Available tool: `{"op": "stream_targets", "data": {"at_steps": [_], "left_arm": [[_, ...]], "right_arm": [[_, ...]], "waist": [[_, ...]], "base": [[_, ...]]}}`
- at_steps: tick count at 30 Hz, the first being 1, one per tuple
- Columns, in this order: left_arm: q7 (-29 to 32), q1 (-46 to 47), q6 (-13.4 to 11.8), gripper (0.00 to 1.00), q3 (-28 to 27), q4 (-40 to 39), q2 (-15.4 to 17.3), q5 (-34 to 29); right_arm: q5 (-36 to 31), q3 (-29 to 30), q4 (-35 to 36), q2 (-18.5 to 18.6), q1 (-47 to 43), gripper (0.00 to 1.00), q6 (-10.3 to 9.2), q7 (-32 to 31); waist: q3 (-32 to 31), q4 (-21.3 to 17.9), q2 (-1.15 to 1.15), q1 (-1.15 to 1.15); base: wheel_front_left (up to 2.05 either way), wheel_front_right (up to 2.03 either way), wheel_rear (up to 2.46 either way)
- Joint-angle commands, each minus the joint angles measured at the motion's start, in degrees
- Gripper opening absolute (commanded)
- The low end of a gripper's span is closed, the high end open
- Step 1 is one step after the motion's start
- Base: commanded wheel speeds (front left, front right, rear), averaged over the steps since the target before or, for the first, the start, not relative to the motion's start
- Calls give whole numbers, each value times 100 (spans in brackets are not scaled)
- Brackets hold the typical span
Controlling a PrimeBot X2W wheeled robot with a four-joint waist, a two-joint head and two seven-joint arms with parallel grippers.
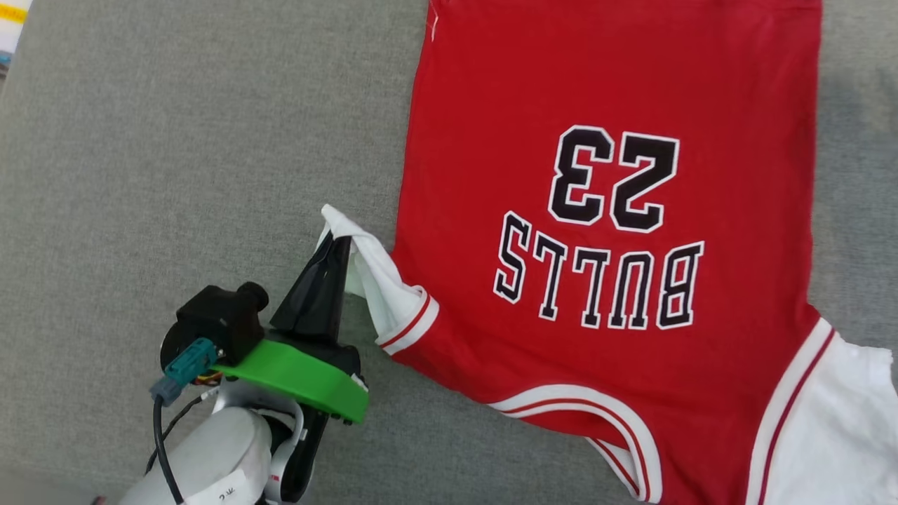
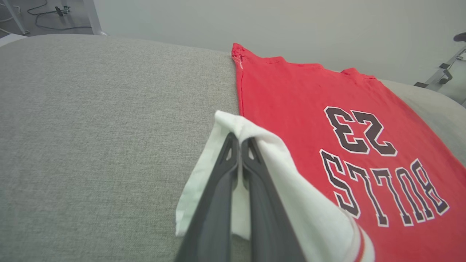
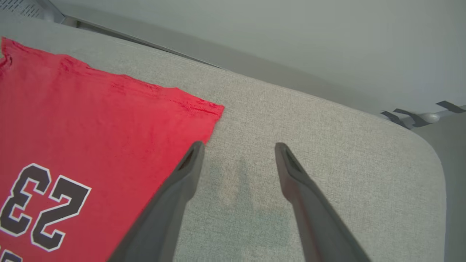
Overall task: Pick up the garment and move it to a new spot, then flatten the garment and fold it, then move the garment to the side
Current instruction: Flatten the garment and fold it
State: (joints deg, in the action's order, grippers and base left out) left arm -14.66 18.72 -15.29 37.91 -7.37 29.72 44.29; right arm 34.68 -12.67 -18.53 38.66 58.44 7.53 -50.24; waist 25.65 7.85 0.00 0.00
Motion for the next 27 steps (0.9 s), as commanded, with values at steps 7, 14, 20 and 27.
{"op": "stream_targets", "data": {"at_steps": [7,14,20,27], "left_arm": [[-33,255,232,0,-234,-131,-356,-393],[-33,287,418,0,-414,-64,-592,-603],[-33,61,610,0,-689,117,-750,-745],[-33,-192,713,0,-830,349,-805,-823]], "right_arm": [[-166,-337,-635,-15,789,100,-4,-793],[-134,-513,-1236,-188,628,100,-4,-650],[181,-748,-1335,110,159,0,-4,-690],[240,-684,-1265,66,256,0,-4,192]], "waist": [[1123,726,0,0],[1285,813,0,0],[1141,787,0,0],[713,642,0,0]], "base": [[0,0,0],[0,0,0],[0,0,0],[0,0,0]]}}
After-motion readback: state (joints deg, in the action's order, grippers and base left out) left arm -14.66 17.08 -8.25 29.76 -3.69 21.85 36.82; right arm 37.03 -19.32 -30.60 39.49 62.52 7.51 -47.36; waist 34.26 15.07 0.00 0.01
